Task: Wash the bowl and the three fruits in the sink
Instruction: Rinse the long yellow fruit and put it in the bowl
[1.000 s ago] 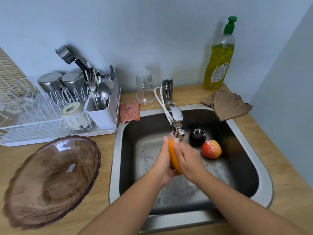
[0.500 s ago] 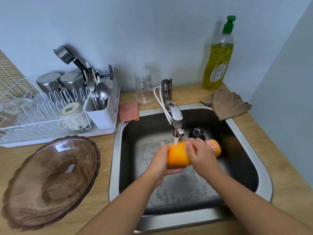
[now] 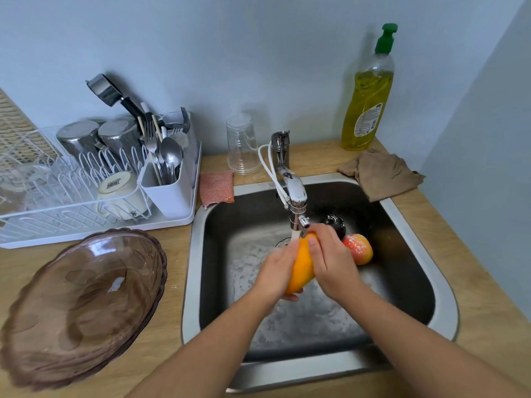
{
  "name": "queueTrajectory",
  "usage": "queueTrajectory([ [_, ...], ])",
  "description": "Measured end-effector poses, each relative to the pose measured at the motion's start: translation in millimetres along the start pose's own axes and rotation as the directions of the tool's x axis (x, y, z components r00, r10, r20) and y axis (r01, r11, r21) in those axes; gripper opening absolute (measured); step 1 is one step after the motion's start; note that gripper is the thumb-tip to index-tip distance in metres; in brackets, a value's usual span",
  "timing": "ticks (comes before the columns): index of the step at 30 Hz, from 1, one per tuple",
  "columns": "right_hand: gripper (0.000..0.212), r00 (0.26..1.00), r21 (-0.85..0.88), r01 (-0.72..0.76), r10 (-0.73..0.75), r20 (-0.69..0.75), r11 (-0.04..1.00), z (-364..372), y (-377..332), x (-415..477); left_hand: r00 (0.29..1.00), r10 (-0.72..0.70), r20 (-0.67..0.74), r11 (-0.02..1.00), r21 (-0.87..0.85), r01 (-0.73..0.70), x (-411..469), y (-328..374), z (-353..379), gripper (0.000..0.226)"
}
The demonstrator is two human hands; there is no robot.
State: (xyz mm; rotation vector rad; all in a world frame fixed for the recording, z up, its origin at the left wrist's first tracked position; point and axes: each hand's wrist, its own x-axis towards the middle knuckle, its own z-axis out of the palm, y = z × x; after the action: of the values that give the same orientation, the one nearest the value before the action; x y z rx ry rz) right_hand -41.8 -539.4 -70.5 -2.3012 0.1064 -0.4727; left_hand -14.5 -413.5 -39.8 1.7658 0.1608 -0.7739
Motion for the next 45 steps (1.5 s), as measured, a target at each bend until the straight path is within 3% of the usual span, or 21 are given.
queueTrajectory([
  [3, 0.047, 0.993, 0.236, -0.115, 0.120, -0.007, 0.965, 12.4, -5.0, -10.0, 0.992, -0.116, -0.040, 0.958, -0.270, 0.101, -2.1, -1.8, 12.5, 0.045],
  [5, 0.044, 0.972, 0.362, -0.210, 0.235, -0.027, 0.908, 19.4, -9.6, -12.3, 0.985, -0.171, -0.032, 0.928, -0.340, 0.150, -5.9, -3.2, 13.3, 0.045],
  [7, 0.033, 0.955, 0.389, -0.267, 0.297, -0.019, 0.882, 17.1, -9.6, -8.0, 0.990, -0.101, -0.100, 0.982, -0.167, 0.084, 0.8, -4.8, 8.6, 0.043],
  [10, 0.034, 0.971, 0.258, -0.238, 0.234, 0.046, 0.936, 7.5, -5.2, 1.9, 0.991, 0.081, -0.111, 0.991, 0.117, -0.068, 2.1, -2.1, 5.9, 0.053],
  [12, 0.048, 0.982, 0.205, -0.182, 0.169, 0.082, 0.962, 8.8, -7.2, 6.0, 0.991, 0.071, -0.109, 0.996, 0.067, -0.064, -1.3, 0.7, 8.5, 0.058],
  [16, 0.057, 0.960, 0.280, -0.244, 0.192, 0.203, 0.928, 21.4, -8.8, -10.7, 0.960, 0.099, -0.261, 0.991, -0.057, -0.117, 5.7, -1.1, 9.8, 0.057],
  [19, 0.054, 0.954, 0.212, -0.247, 0.199, 0.222, 0.946, 20.8, -3.4, -25.4, 0.981, -0.003, -0.192, 0.989, -0.146, -0.025, 8.9, 1.1, 6.4, 0.055],
  [25, 0.060, 0.966, -0.125, -0.060, 0.089, 0.241, 0.990, 8.8, 0.4, -20.9, 0.975, 0.089, -0.204, 0.996, 0.051, -0.080, 15.2, 15.4, 2.5, 0.031],
  [28, 0.047, 0.950, 0.052, -0.251, 0.236, 0.203, 0.967, 6.0, -9.7, -17.8, 0.920, 0.273, -0.282, 0.929, 0.327, -0.176, 17.5, 10.2, 7.1, 0.031],
  [29, 0.041, 0.894, 0.184, -0.438, 0.405, 0.193, 0.880, 6.5, -12.1, -14.7, 0.895, 0.351, -0.277, 0.890, 0.395, -0.227, 17.7, 6.1, 8.6, 0.029],
  [30, 0.040, 0.764, 0.343, -0.645, 0.592, 0.258, 0.683, 5.7, -13.6, -11.3, 0.871, 0.424, -0.249, 0.856, 0.423, -0.296, 16.6, 3.7, 10.0, 0.026],
  [31, 0.044, 0.611, 0.432, -0.780, 0.698, 0.372, 0.453, 5.7, -11.0, -9.9, 0.852, 0.478, -0.212, 0.833, 0.418, -0.363, 16.3, 1.2, 12.0, 0.023],
  [32, 0.047, 0.520, 0.468, -0.833, 0.705, 0.482, 0.295, 5.2, -7.7, -11.0, 0.839, 0.513, -0.181, 0.819, 0.395, -0.416, 14.4, 0.3, 13.8, 0.022],
  [34, 0.045, 0.460, 0.460, -0.865, 0.685, 0.566, 0.201, 5.7, -2.9, -13.1, 0.836, 0.523, -0.163, 0.826, 0.339, -0.451, 13.1, -2.6, 19.8, 0.020],
  [36, 0.043, 0.437, 0.462, -0.870, 0.705, 0.559, 0.172, 7.5, 2.5, -13.1, 0.850, 0.496, -0.177, 0.860, 0.239, -0.451, 10.8, -6.6, 25.1, 0.017],
  [38, 0.047, 0.456, 0.486, -0.853, 0.725, 0.516, 0.190, 9.2, 4.8, -12.5, 0.881, 0.449, -0.150, 0.892, 0.133, -0.432, 7.2, -9.1, 27.6, 0.018],
  [40, 0.046, 0.516, 0.496, -0.821, 0.739, 0.433, 0.282, 11.0, 5.4, -12.8, 0.927, 0.366, -0.080, 0.931, 0.017, -0.366, 4.2, -7.9, 26.5, 0.022],
  [43, 0.040, 0.697, 0.398, -0.713, 0.642, 0.320, 0.577, 13.8, -0.6, -17.9, 0.969, 0.240, -0.066, 0.951, -0.184, -0.248, 7.1, -9.2, 20.3, 0.047],
  [45, 0.041, 0.846, 0.330, -0.528, 0.453, 0.280, 0.783, 17.6, -3.2, -24.6, 0.985, 0.131, -0.113, 0.947, -0.279, -0.158, 11.6, -13.2, 13.7, 0.054],
])
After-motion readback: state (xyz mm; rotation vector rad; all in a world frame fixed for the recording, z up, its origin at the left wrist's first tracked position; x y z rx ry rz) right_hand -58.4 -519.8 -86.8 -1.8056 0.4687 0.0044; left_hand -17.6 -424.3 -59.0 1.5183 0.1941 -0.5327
